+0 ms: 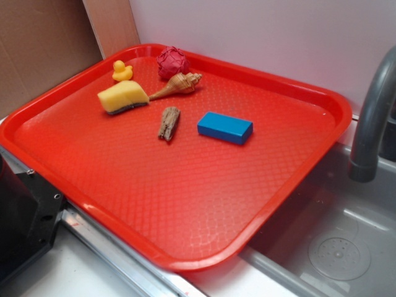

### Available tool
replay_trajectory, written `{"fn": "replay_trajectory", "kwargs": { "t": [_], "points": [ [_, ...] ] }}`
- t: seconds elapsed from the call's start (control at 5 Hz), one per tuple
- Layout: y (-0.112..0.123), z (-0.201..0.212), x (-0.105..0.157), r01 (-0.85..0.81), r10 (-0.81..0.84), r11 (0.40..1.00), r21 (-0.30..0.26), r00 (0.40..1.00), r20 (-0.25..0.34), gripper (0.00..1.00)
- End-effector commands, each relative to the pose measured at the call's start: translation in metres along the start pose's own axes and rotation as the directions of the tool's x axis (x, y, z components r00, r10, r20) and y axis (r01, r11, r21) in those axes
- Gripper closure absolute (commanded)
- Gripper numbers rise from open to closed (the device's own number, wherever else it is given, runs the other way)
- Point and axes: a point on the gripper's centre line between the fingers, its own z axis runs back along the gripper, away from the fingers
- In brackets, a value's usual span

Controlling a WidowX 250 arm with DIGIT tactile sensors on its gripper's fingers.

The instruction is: Grab the yellow duck.

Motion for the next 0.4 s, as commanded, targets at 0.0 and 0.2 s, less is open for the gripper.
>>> {"fn": "replay_trajectory", "kwargs": {
  "t": [0.0,0.2],
  "points": [
    [0.0,0.0,0.0,0.0,0.0,1.0,0.0,1.0,0.0,0.0],
    [0.02,-0.003,0.012,-0.196,0.197,0.978,-0.07,0.98,0.013,0.0]
  ]
}}
